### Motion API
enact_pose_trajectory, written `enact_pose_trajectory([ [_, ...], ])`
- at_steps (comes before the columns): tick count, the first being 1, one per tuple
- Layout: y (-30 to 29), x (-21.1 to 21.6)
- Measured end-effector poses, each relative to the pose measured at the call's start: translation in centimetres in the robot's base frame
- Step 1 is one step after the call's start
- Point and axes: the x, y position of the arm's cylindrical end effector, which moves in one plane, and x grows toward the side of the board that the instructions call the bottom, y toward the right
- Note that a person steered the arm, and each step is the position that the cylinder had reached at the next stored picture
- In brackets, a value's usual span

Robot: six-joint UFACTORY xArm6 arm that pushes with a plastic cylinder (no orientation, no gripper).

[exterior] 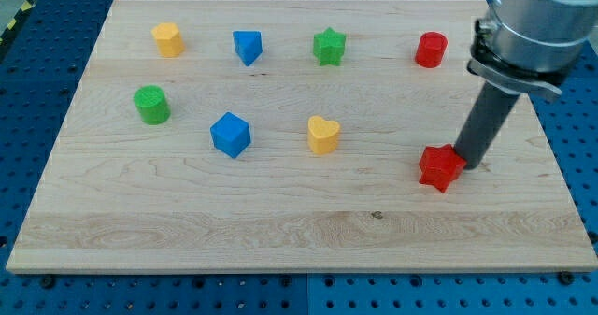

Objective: Move the red star parallel below the red circe

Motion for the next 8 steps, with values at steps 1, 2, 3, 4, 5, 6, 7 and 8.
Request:
enact_pose_trajectory([
  [1, -4.8, -3.0],
  [2, -10.1, -3.4],
  [3, -12.6, -3.3],
  [4, -11.1, -1.4],
  [5, -6.4, 0.8],
  [6, -3.3, 1.6],
  [7, -5.3, -1.1],
  [8, -2.9, -2.4],
])
